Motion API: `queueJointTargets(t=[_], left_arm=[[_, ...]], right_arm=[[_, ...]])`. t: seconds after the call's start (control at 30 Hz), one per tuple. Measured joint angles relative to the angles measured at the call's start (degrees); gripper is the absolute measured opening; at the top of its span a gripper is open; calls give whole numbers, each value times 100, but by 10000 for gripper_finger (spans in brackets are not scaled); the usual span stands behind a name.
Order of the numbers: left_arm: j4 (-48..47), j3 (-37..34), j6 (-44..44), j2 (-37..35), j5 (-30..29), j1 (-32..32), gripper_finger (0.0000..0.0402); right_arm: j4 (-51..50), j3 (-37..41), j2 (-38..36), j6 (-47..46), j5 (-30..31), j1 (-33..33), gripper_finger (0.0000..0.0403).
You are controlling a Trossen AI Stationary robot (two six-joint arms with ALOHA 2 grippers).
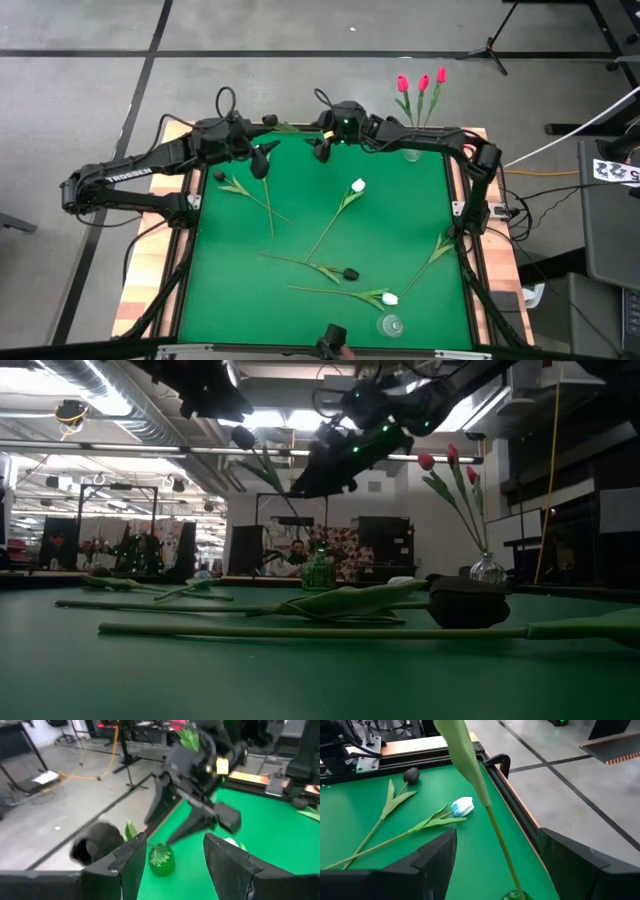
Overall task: Sort flowers into vase by color
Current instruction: Put the black tulip into the green vase
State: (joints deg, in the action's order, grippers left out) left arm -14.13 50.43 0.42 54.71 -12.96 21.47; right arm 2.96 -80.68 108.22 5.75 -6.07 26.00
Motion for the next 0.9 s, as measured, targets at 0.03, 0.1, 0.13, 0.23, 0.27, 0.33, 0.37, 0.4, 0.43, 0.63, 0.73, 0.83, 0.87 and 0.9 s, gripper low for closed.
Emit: queueJointTargets(t=[0.03, 0.1, 0.13, 0.23, 0.27, 0.33, 0.37, 0.4, 0.43, 0.63, 0.73, 0.83, 0.87, 0.9], left_arm=[[-98, 0, -3, -32, 164, 0, 194], [-257, 0, -3, -126, 536, -8, 194], [-388, 0, -2, -176, 729, -19, 194], [-670, 0, 19, -329, 1032, -121, 194], [-768, 0, 44, -389, 1033, -175, 194], [-926, 0, 45, -464, 1034, -281, 194], [-1020, 0, 34, -489, 1034, -345, 194], [-1135, 0, 15, -505, 1036, -406, 194], [-1236, 0, 0, -509, 1040, -471, 194], [-1947, 0, -424, -508, 1159, -1027, 194], [-2228, 0, -932, -508, 1151, -1270, 194], [-2611, 0, -1522, -507, 1105, -1437, 194], [-2737, 0, -1736, -492, 1101, -1477, 194], [-2851, 0, -1951, -470, 1100, -1517, 194]], right_arm=[[-122, 0, -80, 63, 0, 0, 278], [-341, 0, -257, 188, 0, 2, 278], [-453, 0, -353, 246, 2, 1, 278], [-692, 0, -656, 363, 36, 0, 278], [-719, 0, -767, 373, 42, 2, 278], [-831, 0, -979, 380, 63, 2, 278], [-871, 0, -1090, 391, 99, 2, 278], [-936, 0, -1199, 407, 106, 2, 278], [-977, 0, -1302, 449, 149, 2, 278], [-1386, -2, -1902, 512, 375, 0, 278], [-1696, -2, -2161, 519, 555, -3, 278], [-1953, -1, -2405, 517, 564, -2, 278], [-2020, -2, -2486, 516, 566, -5, 278], [-2067, -2, -2553, 513, 565, -7, 278]])
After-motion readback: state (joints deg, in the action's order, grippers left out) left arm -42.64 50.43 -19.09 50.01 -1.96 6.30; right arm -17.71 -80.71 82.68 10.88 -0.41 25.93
